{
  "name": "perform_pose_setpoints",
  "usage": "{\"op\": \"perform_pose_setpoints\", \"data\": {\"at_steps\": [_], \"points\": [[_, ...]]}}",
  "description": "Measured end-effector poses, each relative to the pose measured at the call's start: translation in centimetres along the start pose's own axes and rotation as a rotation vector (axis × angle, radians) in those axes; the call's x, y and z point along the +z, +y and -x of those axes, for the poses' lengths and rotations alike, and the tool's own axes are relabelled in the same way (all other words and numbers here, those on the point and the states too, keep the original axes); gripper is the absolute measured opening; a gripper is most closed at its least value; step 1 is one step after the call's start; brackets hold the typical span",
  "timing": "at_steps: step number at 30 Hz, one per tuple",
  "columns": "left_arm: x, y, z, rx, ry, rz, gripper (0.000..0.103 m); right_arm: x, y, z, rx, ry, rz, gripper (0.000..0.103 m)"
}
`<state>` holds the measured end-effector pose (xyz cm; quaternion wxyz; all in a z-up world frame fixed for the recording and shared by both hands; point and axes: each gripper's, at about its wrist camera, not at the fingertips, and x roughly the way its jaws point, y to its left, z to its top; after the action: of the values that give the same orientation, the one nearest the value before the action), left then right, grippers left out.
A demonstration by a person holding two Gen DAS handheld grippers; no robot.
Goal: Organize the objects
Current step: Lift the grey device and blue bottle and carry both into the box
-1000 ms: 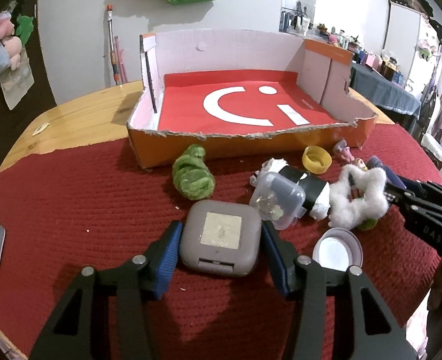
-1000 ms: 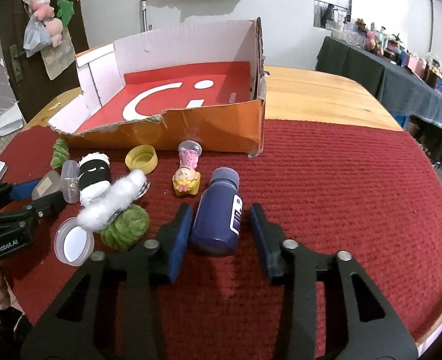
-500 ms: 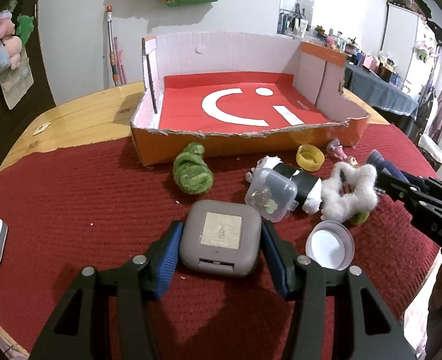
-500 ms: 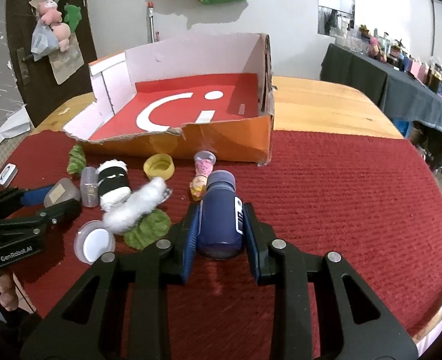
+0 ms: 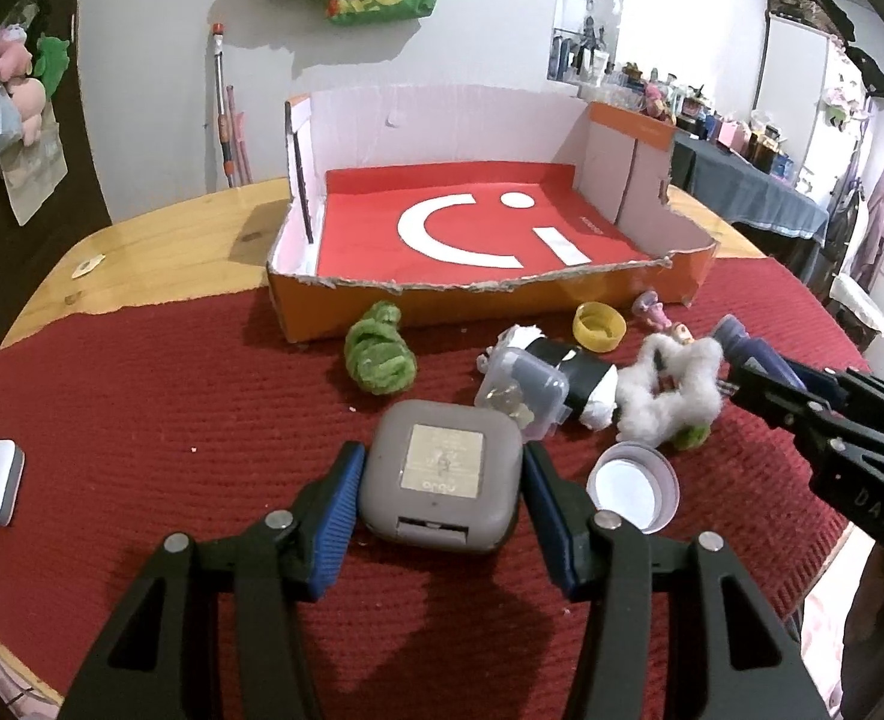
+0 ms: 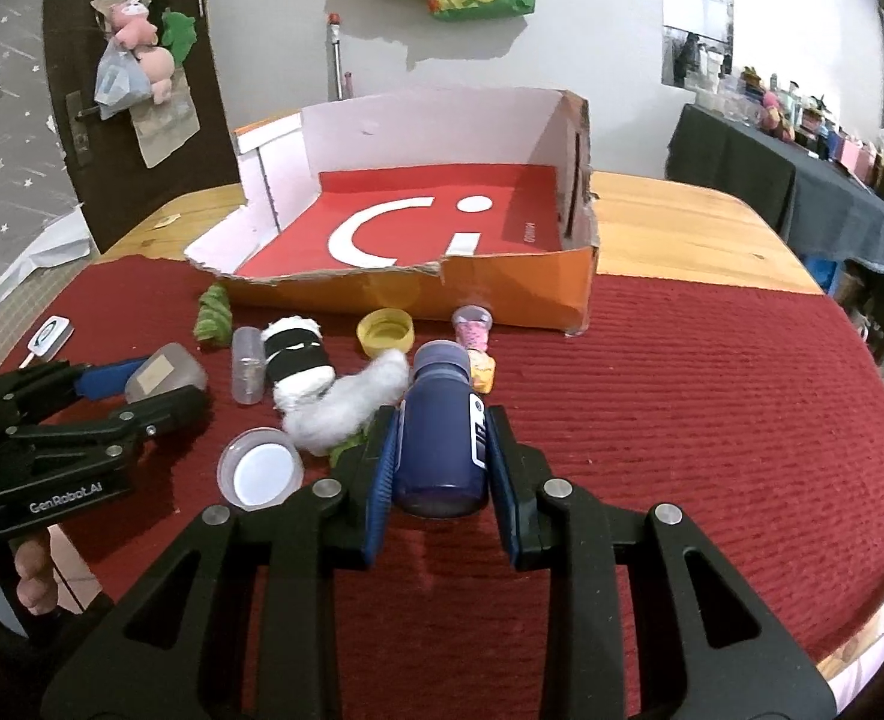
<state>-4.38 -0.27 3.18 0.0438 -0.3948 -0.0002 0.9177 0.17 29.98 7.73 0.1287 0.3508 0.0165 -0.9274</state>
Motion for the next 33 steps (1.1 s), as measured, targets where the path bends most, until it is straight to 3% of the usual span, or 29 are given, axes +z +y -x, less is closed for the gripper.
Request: {"op": "perform_pose_setpoints", "data": {"at_steps": [10, 33], "points": [[1.4, 0.0, 0.4, -0.011, -0.015, -0.009, 0.055, 1.4, 0.1, 0.3, 0.002, -0.003, 0.006, 0.027], [8.4, 0.8, -0.3, -0.027, -0.059, -0.013, 0.055, 7.9, 0.4, -1.0, 0.046, -0.038, 0.025, 0.027]]}}
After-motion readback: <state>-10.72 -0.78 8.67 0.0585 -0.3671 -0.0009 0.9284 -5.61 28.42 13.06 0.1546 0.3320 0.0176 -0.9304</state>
